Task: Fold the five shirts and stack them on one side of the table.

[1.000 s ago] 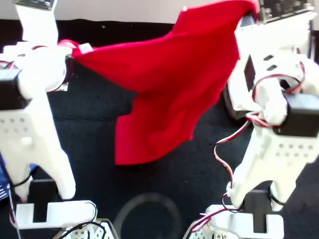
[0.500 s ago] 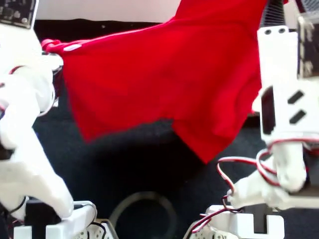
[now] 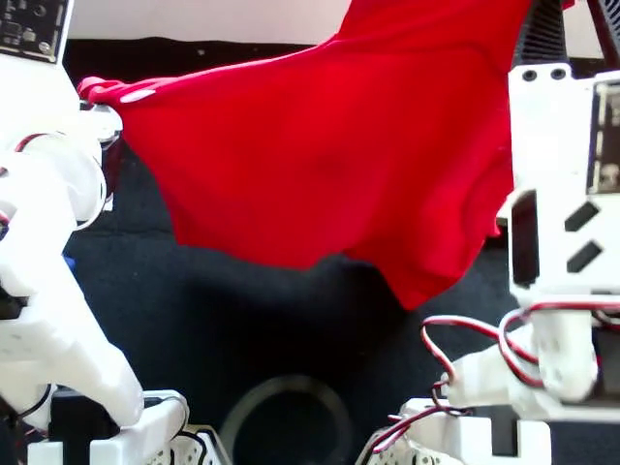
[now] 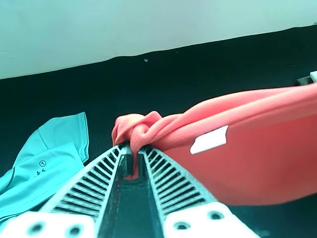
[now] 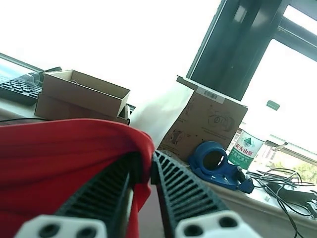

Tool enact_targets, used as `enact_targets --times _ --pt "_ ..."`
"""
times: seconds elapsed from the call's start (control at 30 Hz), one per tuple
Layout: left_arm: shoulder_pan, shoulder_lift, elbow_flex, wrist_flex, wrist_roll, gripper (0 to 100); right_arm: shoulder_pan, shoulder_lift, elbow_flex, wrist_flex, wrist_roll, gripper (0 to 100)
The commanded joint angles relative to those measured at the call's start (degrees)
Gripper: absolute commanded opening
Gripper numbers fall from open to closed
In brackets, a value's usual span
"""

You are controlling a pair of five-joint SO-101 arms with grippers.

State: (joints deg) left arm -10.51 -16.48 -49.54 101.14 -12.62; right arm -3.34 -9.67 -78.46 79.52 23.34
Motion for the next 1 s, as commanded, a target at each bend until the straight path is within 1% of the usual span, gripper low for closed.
enact_targets --times 0.0,0.13,0.23,0.37,0.5,0.63,0.8,0.97 --pt "-1.63 0.13 3.74 0.18 0.44 1 0.48 -3.56 -0.40 1.01 0.53 0.6" --pt "-4.00 -0.04 9.54 -0.09 0.44 1 0.48 -4.70 -0.40 3.91 0.53 0.6" --pt "-6.37 -0.22 9.36 0.00 0.44 1 0.48 -5.14 -0.40 5.93 0.35 0.6" --pt "-8.40 -4.88 9.80 0.09 0.44 1 0.40 -5.23 -0.92 7.34 0.26 0.6" --pt "-8.48 -10.51 10.24 0.18 0.53 1 0.04 -5.58 -1.01 10.59 0.18 0.6" --pt "-8.48 -16.04 14.73 0.18 0.53 1 -4.00 -9.19 -1.01 12.97 0.18 0.6" --pt "-8.48 -23.34 20.70 0.00 0.53 1 -5.14 -14.73 -0.48 12.88 0.35 0.6" --pt "-8.48 -29.41 21.85 -0.18 0.53 1 -5.05 -18.95 -0.48 11.74 0.53 0.6"
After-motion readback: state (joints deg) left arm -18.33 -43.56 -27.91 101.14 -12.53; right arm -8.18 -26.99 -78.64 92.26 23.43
